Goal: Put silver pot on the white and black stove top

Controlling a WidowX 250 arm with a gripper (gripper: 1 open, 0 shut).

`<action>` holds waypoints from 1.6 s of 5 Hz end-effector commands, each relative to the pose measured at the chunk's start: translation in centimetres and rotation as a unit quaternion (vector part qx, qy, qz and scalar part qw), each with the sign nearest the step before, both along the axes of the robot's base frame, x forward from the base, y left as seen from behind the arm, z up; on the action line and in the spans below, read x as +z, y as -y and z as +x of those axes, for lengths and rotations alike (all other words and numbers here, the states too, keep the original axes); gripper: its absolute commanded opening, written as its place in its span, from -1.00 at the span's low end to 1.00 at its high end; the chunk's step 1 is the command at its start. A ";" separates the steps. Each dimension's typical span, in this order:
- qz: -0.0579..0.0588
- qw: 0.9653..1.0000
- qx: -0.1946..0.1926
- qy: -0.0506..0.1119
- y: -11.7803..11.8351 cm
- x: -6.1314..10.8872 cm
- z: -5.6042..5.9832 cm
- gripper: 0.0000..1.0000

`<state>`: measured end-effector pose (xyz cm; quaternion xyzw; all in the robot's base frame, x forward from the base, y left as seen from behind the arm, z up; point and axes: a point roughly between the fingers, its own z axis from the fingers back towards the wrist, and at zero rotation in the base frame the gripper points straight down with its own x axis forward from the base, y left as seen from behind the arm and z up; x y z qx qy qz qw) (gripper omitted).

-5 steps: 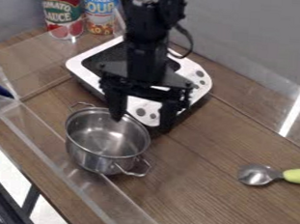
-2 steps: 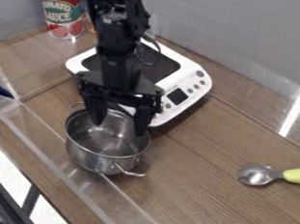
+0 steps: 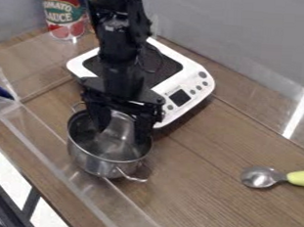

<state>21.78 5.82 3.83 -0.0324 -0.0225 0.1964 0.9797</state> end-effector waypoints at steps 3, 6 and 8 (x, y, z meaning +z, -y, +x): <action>0.006 1.000 0.020 0.012 -0.4 0.4 0.8 1.00; 0.006 1.000 0.010 0.013 0.0 0.5 1.1 1.00; 0.004 1.000 0.012 0.014 -0.4 0.6 1.6 1.00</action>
